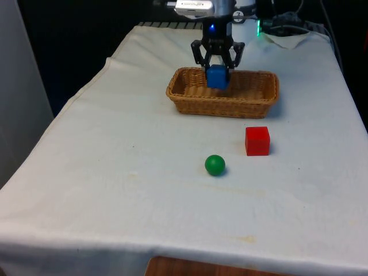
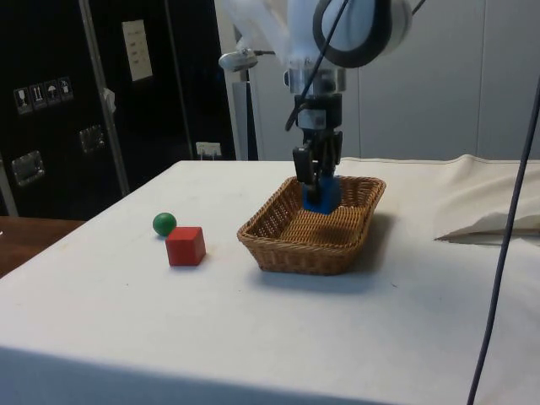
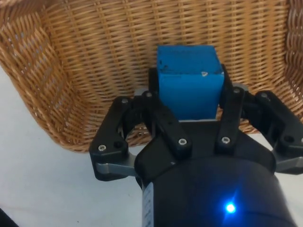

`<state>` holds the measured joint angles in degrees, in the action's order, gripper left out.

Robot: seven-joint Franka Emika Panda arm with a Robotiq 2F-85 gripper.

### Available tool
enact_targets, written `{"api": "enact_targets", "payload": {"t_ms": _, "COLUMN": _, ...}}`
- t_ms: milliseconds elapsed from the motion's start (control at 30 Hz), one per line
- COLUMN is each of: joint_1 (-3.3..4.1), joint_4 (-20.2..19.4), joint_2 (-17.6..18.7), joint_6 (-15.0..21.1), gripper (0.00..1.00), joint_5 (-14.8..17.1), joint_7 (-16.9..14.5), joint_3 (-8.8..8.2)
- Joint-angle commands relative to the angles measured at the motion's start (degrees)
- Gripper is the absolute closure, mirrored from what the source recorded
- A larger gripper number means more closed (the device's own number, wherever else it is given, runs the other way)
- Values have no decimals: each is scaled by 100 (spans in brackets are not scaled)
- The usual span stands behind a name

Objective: Place all non-red objects into the basket.

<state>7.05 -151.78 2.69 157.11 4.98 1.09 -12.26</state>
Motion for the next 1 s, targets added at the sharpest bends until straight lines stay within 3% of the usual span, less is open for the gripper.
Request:
{"api": "enact_targets", "payload": {"t_ms": 0, "joint_1": 17, "joint_4": -34, "joint_2": 11, "joint_6": 109, "gripper": 96, "joint_5": 286, "joint_7": -178, "joint_3": 69}}
{"api": "enact_targets", "payload": {"t_ms": 133, "joint_1": 0, "joint_4": -34, "joint_2": 178, "joint_6": 241, "gripper": 96, "joint_5": 464, "joint_7": -315, "joint_3": 115}}
{"api": "enact_targets", "payload": {"t_ms": 167, "joint_1": 0, "joint_4": -6, "joint_2": 218, "joint_6": 195, "gripper": 96, "joint_5": 246, "joint_7": -183, "joint_3": 40}}
{"api": "enact_targets", "payload": {"t_ms": 233, "joint_1": -11, "joint_4": -17, "joint_2": 304, "joint_6": 350, "gripper": 96, "joint_5": 573, "joint_7": -395, "joint_3": 138}}
{"api": "enact_targets", "payload": {"t_ms": 400, "joint_1": -23, "joint_4": 6, "joint_2": 493, "joint_6": 498, "gripper": 96, "joint_5": 693, "joint_7": -481, "joint_3": 183}}
{"api": "enact_targets", "payload": {"t_ms": 467, "joint_1": -29, "joint_4": 11, "joint_2": 561, "joint_6": 561, "gripper": 96, "joint_5": 693, "joint_7": -481, "joint_3": 189}}
{"api": "enact_targets", "payload": {"t_ms": 500, "joint_1": 0, "joint_4": 17, "joint_2": 573, "joint_6": 504, "gripper": 96, "joint_5": 493, "joint_7": -355, "joint_3": 92}}
{"api": "enact_targets", "payload": {"t_ms": 533, "joint_1": -29, "joint_4": 11, "joint_2": 590, "joint_6": 584, "gripper": 96, "joint_5": 688, "joint_7": -476, "joint_3": 195}}
{"api": "enact_targets", "payload": {"t_ms": 800, "joint_1": -11, "joint_4": 34, "joint_2": 688, "joint_6": 625, "gripper": 96, "joint_5": 561, "joint_7": -395, "joint_3": 143}}
{"api": "enact_targets", "payload": {"t_ms": 833, "joint_1": -11, "joint_4": 34, "joint_2": 693, "joint_6": 625, "gripper": 94, "joint_5": 556, "joint_7": -390, "joint_3": 138}}
{"api": "enact_targets", "payload": {"t_ms": 900, "joint_1": -6, "joint_4": 34, "joint_2": 693, "joint_6": 619, "gripper": 75, "joint_5": 539, "joint_7": -384, "joint_3": 126}}
{"api": "enact_targets", "payload": {"t_ms": 933, "joint_1": -6, "joint_4": 34, "joint_2": 699, "joint_6": 619, "gripper": 56, "joint_5": 527, "joint_7": -378, "joint_3": 120}}
{"api": "enact_targets", "payload": {"t_ms": 967, "joint_1": -6, "joint_4": 34, "joint_2": 699, "joint_6": 619, "gripper": 46, "joint_5": 527, "joint_7": -372, "joint_3": 120}}
